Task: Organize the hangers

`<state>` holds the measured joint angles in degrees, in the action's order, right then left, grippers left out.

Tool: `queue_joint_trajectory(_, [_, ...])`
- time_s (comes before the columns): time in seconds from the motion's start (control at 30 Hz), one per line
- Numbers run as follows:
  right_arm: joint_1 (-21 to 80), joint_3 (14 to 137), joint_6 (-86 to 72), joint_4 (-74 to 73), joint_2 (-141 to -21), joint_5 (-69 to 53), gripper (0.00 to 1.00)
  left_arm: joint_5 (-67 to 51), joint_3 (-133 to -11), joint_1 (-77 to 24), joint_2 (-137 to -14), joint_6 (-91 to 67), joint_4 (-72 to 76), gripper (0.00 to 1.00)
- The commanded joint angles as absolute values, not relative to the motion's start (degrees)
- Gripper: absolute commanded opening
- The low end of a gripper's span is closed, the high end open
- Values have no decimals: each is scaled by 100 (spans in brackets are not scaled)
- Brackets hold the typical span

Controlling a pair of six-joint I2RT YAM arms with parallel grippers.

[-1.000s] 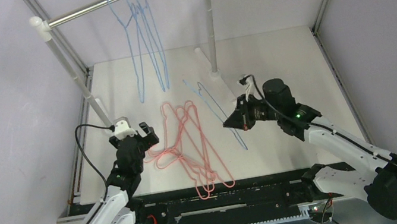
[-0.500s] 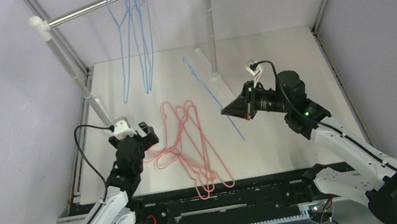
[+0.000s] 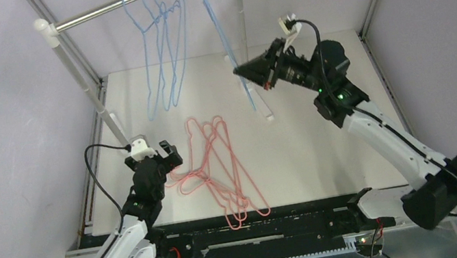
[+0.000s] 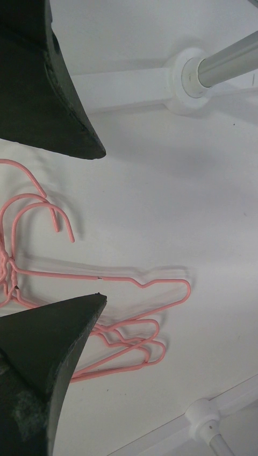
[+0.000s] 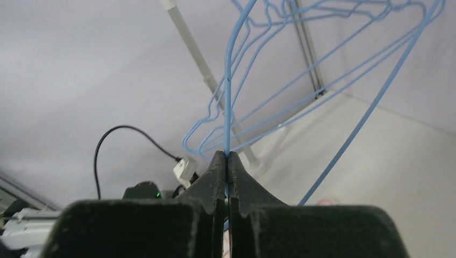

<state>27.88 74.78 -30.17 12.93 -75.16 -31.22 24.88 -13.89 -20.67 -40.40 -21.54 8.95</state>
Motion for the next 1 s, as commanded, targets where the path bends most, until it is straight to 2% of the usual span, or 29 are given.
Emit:
queue_joint_trajectory(0.0, [2866, 8110, -2909, 2002, -8142, -2898, 0, 2460, -1319, -2091, -4009, -2201, 1177, 100])
queue_joint_trajectory(0.4, [2905, 9541, -3161, 2234, -9936, -2935, 0, 2413, -1318, -2089, -4035, -2215, 1213, 99])
queue_joint_trajectory(0.97, [3638, 10898, -3093, 1389, -11286, -3187, 0, 2347, -1345, -2091, -4140, -2238, 1284, 99])
